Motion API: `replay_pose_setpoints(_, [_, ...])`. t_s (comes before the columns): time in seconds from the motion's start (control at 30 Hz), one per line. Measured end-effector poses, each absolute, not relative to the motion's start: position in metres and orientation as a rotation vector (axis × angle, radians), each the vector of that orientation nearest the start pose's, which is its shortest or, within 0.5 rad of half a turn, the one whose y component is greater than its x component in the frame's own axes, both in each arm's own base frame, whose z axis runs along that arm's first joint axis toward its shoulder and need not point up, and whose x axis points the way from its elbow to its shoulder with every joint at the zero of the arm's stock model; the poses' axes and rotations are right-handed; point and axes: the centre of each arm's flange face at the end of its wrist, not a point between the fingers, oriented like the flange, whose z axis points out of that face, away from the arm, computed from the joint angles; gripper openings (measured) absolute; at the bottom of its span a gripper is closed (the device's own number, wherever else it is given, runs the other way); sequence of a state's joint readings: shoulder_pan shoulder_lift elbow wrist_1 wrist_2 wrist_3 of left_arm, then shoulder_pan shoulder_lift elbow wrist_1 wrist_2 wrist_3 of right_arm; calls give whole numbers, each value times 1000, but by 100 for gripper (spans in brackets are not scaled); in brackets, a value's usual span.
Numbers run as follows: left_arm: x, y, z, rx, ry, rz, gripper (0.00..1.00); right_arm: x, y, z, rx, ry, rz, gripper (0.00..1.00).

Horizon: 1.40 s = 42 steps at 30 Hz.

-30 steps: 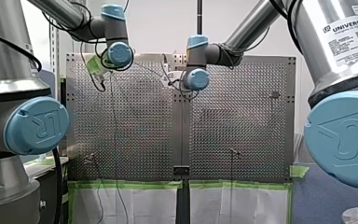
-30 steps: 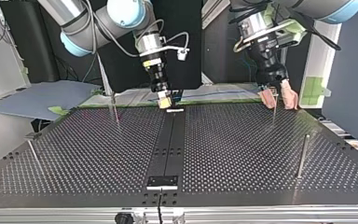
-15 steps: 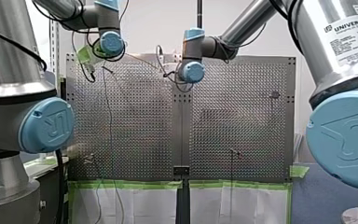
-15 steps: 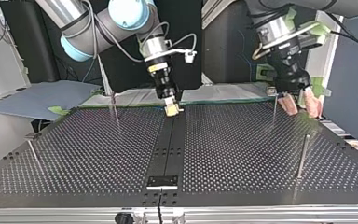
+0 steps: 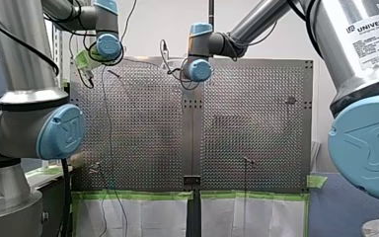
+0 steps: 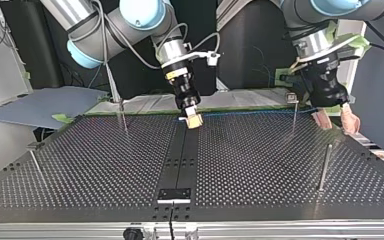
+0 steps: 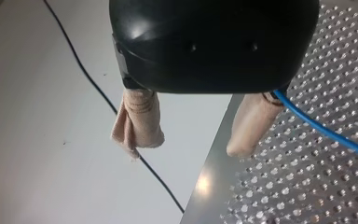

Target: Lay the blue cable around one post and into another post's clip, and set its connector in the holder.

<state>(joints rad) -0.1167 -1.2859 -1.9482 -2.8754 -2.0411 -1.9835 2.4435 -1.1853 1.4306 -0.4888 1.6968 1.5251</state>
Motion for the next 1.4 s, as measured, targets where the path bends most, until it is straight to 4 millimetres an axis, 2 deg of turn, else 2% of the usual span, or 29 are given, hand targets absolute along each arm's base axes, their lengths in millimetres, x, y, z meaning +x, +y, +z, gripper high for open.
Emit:
replay_pose_setpoints(0.33, [396,-104,463,-599,1253,-142,100,591,-332,391,1481,-632,1900,0])
replay_pose_setpoints(0.63, [429,-77,469,-597,1240,-143,100,607,-339,386,1500,-630,1895,0])
replay_pose_setpoints(0.93, [445,-41,475,-626,1176,-112,100,617,-346,397,1483,-622,1910,0])
replay_pose_setpoints(1.4, [485,-29,464,-568,1221,-146,100,623,-355,416,1456,-619,1922,0])
